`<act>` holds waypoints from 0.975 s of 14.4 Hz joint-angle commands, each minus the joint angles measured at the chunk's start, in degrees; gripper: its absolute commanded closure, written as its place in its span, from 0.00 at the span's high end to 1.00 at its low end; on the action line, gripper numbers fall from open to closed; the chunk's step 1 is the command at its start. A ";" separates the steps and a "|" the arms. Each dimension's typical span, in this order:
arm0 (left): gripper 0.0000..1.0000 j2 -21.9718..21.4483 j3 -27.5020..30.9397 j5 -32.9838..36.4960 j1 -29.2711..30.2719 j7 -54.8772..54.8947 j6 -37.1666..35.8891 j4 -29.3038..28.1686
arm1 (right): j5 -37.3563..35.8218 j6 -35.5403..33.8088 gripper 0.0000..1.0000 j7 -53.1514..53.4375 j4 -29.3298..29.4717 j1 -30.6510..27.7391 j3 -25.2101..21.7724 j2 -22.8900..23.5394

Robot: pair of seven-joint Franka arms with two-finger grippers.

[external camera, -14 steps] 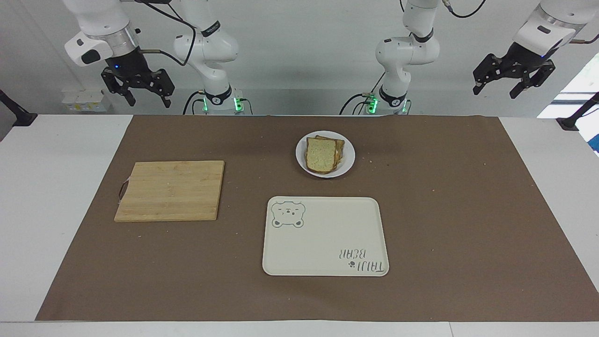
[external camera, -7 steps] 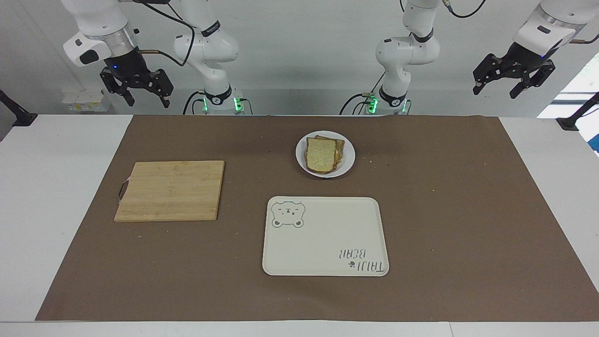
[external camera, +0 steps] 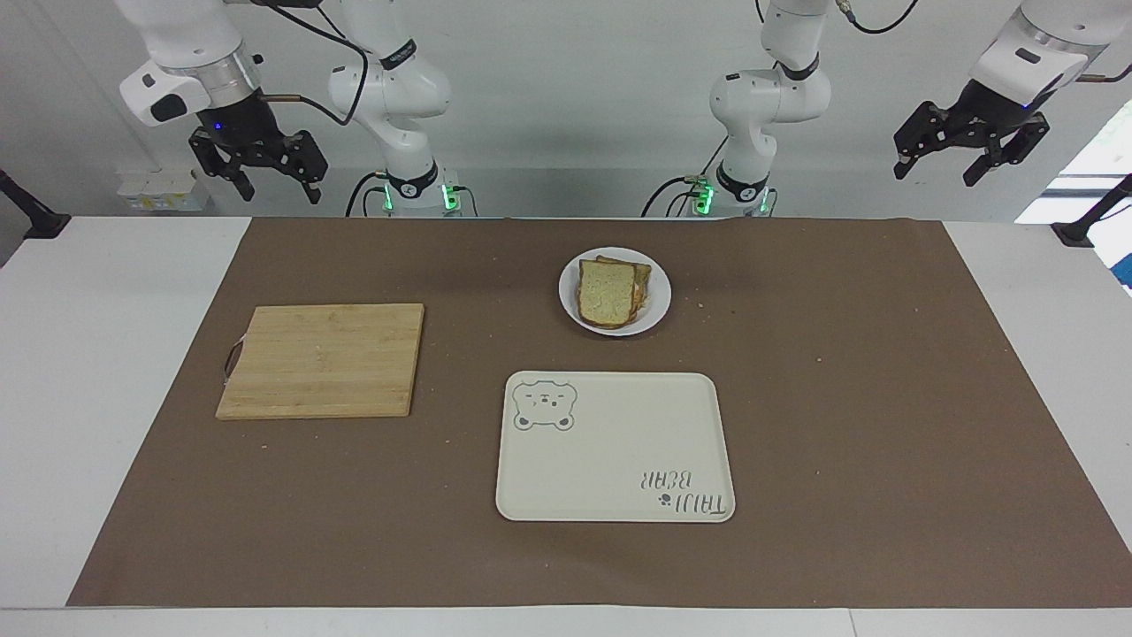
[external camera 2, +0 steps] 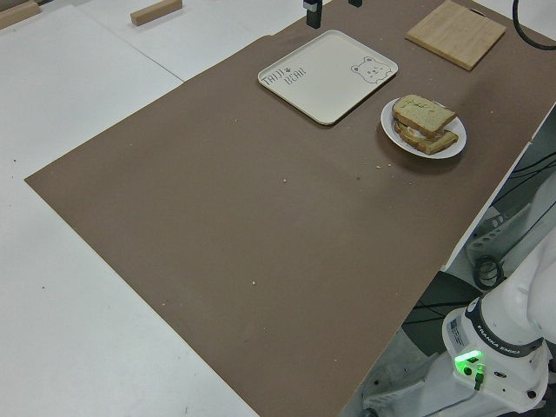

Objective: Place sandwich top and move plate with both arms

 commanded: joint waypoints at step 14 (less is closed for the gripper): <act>1.00 -2.69 0.10 -5.45 0.21 -0.41 -1.04 -4.11 | -0.49 0.63 1.00 -0.19 -1.52 -0.60 0.33 -1.33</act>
